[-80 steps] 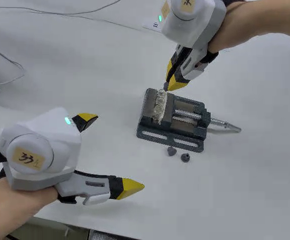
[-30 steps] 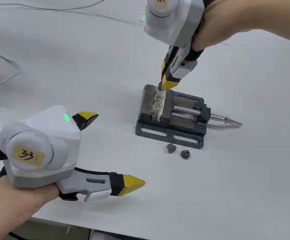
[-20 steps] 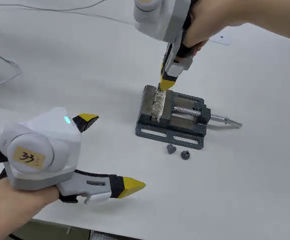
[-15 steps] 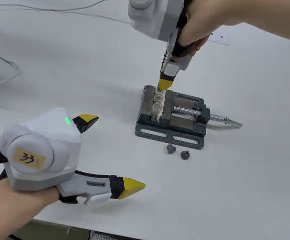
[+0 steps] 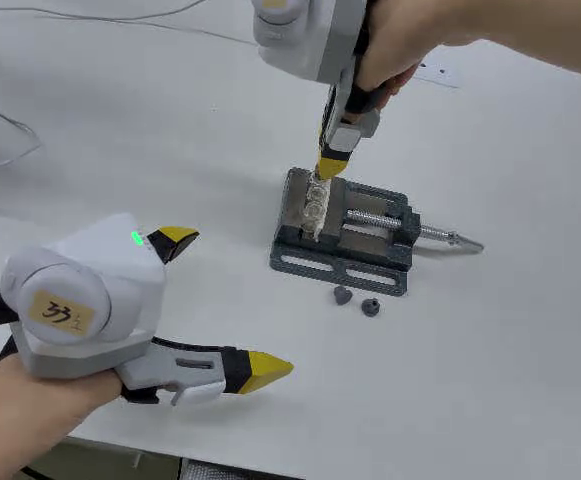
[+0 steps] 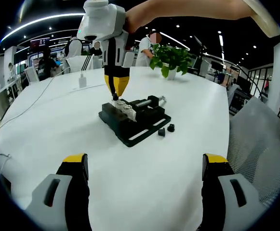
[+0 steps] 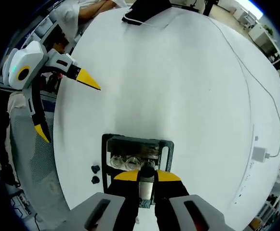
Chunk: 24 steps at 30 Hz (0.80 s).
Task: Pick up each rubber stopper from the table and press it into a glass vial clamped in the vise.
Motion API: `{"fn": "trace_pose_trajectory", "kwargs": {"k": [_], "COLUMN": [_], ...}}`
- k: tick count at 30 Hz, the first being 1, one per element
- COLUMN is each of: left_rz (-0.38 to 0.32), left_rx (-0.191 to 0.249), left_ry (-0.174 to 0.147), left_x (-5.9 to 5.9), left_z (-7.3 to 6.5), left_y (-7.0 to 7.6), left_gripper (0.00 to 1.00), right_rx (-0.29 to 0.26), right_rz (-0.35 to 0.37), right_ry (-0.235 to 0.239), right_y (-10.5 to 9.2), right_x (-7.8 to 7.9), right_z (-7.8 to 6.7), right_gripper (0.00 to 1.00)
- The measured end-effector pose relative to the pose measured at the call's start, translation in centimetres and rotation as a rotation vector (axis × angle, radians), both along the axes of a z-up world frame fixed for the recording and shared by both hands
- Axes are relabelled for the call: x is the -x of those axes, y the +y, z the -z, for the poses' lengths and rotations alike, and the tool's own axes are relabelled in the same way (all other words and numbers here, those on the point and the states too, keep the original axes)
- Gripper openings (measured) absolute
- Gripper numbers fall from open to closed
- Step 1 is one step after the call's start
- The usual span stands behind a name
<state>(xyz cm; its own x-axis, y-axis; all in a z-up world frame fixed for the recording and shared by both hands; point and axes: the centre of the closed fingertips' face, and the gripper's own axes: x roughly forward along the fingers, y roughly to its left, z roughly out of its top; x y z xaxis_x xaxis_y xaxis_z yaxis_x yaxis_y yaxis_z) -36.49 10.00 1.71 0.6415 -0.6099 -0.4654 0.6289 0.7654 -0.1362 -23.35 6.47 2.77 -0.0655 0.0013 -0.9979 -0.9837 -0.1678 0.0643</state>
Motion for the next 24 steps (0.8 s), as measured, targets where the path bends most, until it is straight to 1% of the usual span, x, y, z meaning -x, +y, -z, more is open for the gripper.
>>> {"fn": "trace_pose_trajectory", "kwargs": {"k": [1,2,5,6,7,9,11,14,15,16,17,18,19,20,22,24], "left_rz": [-0.001,-0.003,-0.003,-0.004,-0.004,-0.005,-0.004,-0.003,-0.004,-0.004,-0.005,-0.005,-0.006,-0.007,-0.007,-0.007], "left_rx": [0.001,0.002,0.0,0.0,0.001,0.001,0.002,-0.002,0.0,0.001,0.0,-0.001,-0.001,-0.001,-0.002,-0.003], "left_ry": [0.0,0.001,0.001,0.001,0.002,0.001,0.0,-0.001,-0.003,-0.004,-0.007,-0.007,-0.007,-0.007,-0.005,-0.003], "left_x": [0.0,0.1,0.1,0.1,0.1,0.1,0.1,0.0,-0.1,-0.1,-0.2,-0.3,-0.3,-0.3,-0.3,-0.3], "left_z": [0.0,0.0,0.0,0.0,0.0,-0.1,-0.1,-0.2,-0.2,-0.3,-0.3,-0.4,-0.3,-0.3,-0.3,-0.2], "left_y": [0.0,0.0,0.0,0.1,0.0,0.0,0.0,0.0,0.0,0.1,0.1,0.1,0.2,0.2,0.2,0.2], "left_gripper": [0.98,0.98,0.98,0.98,0.98,0.98,0.98,0.98,0.98,0.98,0.98,0.98,0.98,0.98,0.98,0.98], "right_rx": [-0.005,-0.013,-0.028,-0.028,-0.032,-0.041,-0.059,-0.11,-0.171,-0.18,-0.184,-0.209,-0.212,-0.213,-0.228,-0.221], "right_rz": [0.001,-0.013,-0.027,-0.027,-0.044,-0.06,-0.054,-0.048,-0.082,-0.074,-0.064,-0.071,-0.063,-0.051,-0.055,-0.043], "right_ry": [0.002,0.004,0.015,0.017,0.02,0.007,0.003,0.016,0.029,0.04,0.04,0.045,0.047,0.049,0.056,0.063], "right_y": [0.0,0.0,0.2,0.1,-0.1,-0.3,-0.9,-0.7,-0.1,-0.2,-0.3,-0.1,-0.1,0.0,0.2,0.0], "right_x": [0.0,0.1,-0.2,-0.1,0.0,-0.3,-0.3,-0.8,-0.7,-0.5,-0.5,-0.3,-0.3,-0.5,-0.3,-0.2], "right_z": [0.0,-0.1,0.1,0.1,0.1,-0.1,-0.5,-1.0,-1.2,-1.3,-1.5,-1.6,-1.7,-1.1,-1.1,-1.0], "right_gripper": [0.07,0.07,0.09,0.12,0.16,0.22,0.19,0.14,0.12,0.1,0.08,0.05,0.04,0.03,0.02,0.01]}}
